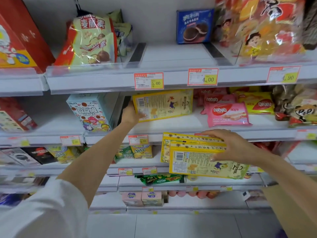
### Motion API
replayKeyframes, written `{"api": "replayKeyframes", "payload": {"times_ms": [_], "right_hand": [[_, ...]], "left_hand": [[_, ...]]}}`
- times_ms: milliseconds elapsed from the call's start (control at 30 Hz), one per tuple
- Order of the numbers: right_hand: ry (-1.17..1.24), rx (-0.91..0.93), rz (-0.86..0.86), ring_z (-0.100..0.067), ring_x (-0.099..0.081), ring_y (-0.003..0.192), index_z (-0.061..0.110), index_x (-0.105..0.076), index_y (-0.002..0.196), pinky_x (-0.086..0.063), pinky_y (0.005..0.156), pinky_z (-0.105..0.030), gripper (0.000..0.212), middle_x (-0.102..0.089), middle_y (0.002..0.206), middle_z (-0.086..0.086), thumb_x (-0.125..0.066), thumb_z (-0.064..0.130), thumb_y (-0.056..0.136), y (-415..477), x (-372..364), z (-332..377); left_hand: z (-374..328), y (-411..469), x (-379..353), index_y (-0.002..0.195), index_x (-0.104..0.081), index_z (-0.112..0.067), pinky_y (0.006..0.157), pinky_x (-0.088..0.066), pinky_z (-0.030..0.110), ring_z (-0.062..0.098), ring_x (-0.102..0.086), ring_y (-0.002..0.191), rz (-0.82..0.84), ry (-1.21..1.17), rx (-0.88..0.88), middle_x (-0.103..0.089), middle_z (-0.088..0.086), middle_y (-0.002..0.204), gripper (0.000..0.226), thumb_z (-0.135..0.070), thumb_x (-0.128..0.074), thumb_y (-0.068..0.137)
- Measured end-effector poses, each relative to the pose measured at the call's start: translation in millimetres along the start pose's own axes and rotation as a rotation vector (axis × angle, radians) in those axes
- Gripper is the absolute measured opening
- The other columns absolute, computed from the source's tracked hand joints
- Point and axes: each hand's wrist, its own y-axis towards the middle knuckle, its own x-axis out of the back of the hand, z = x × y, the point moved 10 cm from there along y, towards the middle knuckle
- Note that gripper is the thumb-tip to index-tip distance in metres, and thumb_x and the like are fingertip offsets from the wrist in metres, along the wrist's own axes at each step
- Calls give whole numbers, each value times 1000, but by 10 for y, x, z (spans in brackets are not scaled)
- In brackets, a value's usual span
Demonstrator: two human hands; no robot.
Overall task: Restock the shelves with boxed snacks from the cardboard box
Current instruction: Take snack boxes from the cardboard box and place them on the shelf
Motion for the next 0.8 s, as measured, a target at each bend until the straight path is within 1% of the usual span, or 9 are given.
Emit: {"api": "replayKeyframes", "payload": {"times_ms": [100, 200, 333, 400, 467, 533, 633, 733, 800], "right_hand": [[7, 6, -15, -3, -40, 120, 63, -33, 111, -37, 104, -30, 73, -41, 121, 28, -82, 31, 69, -113, 39, 84], [-23, 17, -34, 5, -36, 118, 64, -28, 113, -33, 102, -23, 76, -27, 116, 44, -81, 33, 69, -212, 80, 125], [-77, 49, -81, 10, -32, 115, 65, -28, 115, -29, 99, -18, 76, -28, 118, 44, -81, 37, 69, -281, 200, 226], [-125, 102, -123, 10, -31, 114, 64, -32, 117, -27, 98, -17, 71, -33, 120, 40, -80, 40, 69, -272, 302, 352], [-187, 204, -235, 11, -32, 111, 60, -37, 121, -26, 96, -12, 66, -39, 120, 34, -77, 46, 70, -240, 447, 563], [-291, 342, -386, 0, -38, 108, 46, -45, 129, -25, 95, -11, 65, -48, 117, 18, -75, 44, 71, -201, 562, 829], [-477, 513, -547, -25, -48, 101, 24, -45, 134, -35, 89, -34, 73, -54, 117, -8, -79, 33, 71, -52, 529, 1136], [-596, 572, -637, -29, -48, 98, 18, -47, 134, -34, 84, -38, 73, -54, 116, -16, -81, 28, 69, 214, 476, 1245], [-602, 566, -648, -28, -47, 100, 19, -46, 134, -34, 85, -38, 72, -54, 116, -17, -79, 27, 71, 420, 465, 1237]], "left_hand": [[-40, 210, -18, 122, -46, -2, 88, -47, 35, 32, -57, 112, -33, -19, 3, -59, 15, 123, 52, -7, -73, 78], [-64, 384, -75, 123, -47, -4, 88, -46, 31, 29, -56, 114, -25, -32, 2, -58, 12, 125, 52, -5, -72, 78], [-52, 455, -158, 131, -41, -6, 94, -44, 33, 30, -53, 118, 25, -57, 2, -55, 12, 130, 55, -8, -67, 83], [-38, 406, -156, 135, -37, -5, 94, -42, 33, 30, -50, 122, 51, -108, 11, -51, 12, 133, 60, -15, -67, 84], [-51, 226, -57, 137, -35, -4, 88, -38, 29, 30, -47, 123, 25, -208, 9, -48, 12, 135, 53, -23, -58, 92], [-130, -98, 124, 132, -44, -6, 84, -35, 25, 27, -49, 120, -36, -293, -54, -52, 12, 132, 41, -31, -42, 99], [-83, -642, 295, 121, -52, -14, 81, -39, 15, 14, -52, 108, -54, -491, -91, -57, 5, 120, 43, -41, -26, 100], [-70, -946, 298, 126, -44, -18, 92, -43, 13, -3, -54, 104, 87, -558, -241, -54, -10, 117, 68, -72, -29, 85], [-21, -928, 264, 138, -30, -17, 100, -40, 16, 0, -47, 118, 141, -449, -309, -46, -8, 129, 81, -71, -40, 79]]}}
